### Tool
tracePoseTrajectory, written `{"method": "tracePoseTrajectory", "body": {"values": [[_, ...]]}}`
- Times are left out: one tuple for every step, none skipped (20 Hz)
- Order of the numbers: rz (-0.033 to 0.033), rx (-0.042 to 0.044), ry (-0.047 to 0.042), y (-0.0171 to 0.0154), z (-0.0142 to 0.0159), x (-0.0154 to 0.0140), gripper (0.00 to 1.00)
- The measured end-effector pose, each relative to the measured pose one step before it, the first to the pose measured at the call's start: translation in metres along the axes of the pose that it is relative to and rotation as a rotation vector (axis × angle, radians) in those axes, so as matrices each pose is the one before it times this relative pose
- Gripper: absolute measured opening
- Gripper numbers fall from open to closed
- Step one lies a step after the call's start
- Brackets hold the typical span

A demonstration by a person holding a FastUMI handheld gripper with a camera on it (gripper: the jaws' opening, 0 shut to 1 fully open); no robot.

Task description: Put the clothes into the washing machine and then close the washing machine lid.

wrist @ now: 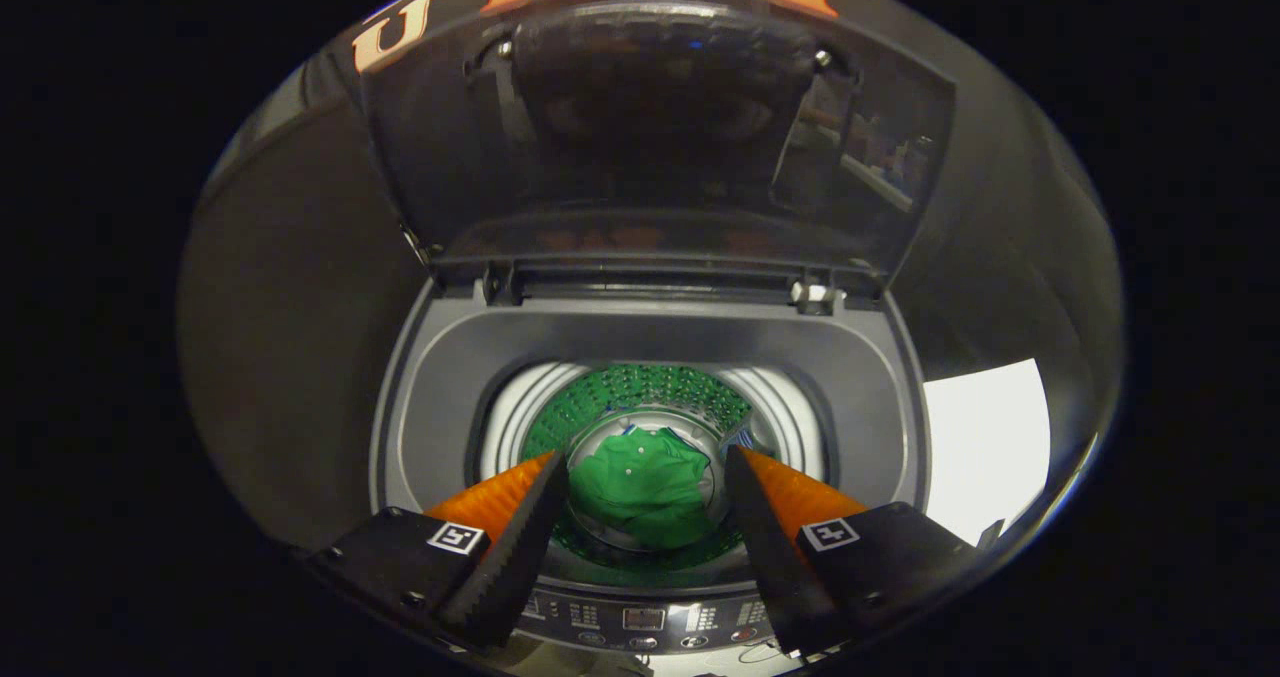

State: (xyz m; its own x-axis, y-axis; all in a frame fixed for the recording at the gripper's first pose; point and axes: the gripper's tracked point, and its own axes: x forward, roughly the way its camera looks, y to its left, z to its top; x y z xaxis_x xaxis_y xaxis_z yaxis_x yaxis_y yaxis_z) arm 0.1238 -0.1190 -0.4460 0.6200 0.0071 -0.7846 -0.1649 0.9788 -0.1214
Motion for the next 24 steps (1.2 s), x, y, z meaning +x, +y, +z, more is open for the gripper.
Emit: {"method": "tracePoseTrajectory", "body": {"values": [[0.00253,0.01382,-0.02143,-0.00156,0.00915,-0.01025,1.0],[0.00218,0.00967,-0.02467,-0.00155,0.01084,-0.0101,0.99],[-0.00047,0.00301,-0.02949,-0.00156,0.01356,-0.01128,0.99],[-0.00154,-0.00449,-0.02991,-0.00209,0.01546,-0.0113,0.99],[-0.00296,-0.00865,-0.02659,-0.0011,0.01434,-0.01163,0.99],[0.00018,-0.00907,-0.02966,0.00001,0.01497,-0.01093,0.99],[0.00311,-0.00583,-0.03105,-0.00121,0.01599,-0.01198,0.99],[0.00228,-0.00436,-0.02842,0.00001,0.01724,-0.00737,0.99],[0.00271,-0.00482,-0.02401,0.00129,0.01612,-0.00827,0.99],[0.00244,-0.00535,-0.02345,0.00012,0.01571,-0.0067,0.99],[0.00112,-0.00346,-0.03141,0.00066,0.01863,-0.00445,0.99],[0.00271,-0.00022,-0.03719,0.0006,0.02049,-0.00397,0.99],[0.00287,0.00525,-0.03604,0.00217,0.01874,-0.00126,0.99],[0.00397,0.00554,-0.03457,0.00051,0.01761,0.00082,0.99],[-0.00401,0.00033,-0.02373,0.00003,0.01644,0.00522,0.99],[-0.00719,-0.00188,-0.01755,-0.00253,0.01141,0.00843,0.99],[0.00039,-0.00133,-0.01393,0.00047,0.00946,0.01081,0.99],[0.00451,0.00183,-0.01201,0.00156,0.00931,0.01122,0.99],[0.00179,-0.00545,-0.01235,0.00124,0.00257,0.01256,0.99],[-0.00841,-0.00246,-0.00074,-0.00159,0.00181,0.01365,0.99],[-0.00638,-0.00004,0.00007,-0.00074,-0.00062,0.01382,0.99],[-0.00758,0.00086,0.01289,-0.00129,-0.00329,0.01148,0.99],[-0.00261,0.00555,0.00791,0.00016,-0.00145,0.01,0.99],[-0.00402,0.00256,0.01278,0.00047,-0.00478,0.00777,0.99]]}}
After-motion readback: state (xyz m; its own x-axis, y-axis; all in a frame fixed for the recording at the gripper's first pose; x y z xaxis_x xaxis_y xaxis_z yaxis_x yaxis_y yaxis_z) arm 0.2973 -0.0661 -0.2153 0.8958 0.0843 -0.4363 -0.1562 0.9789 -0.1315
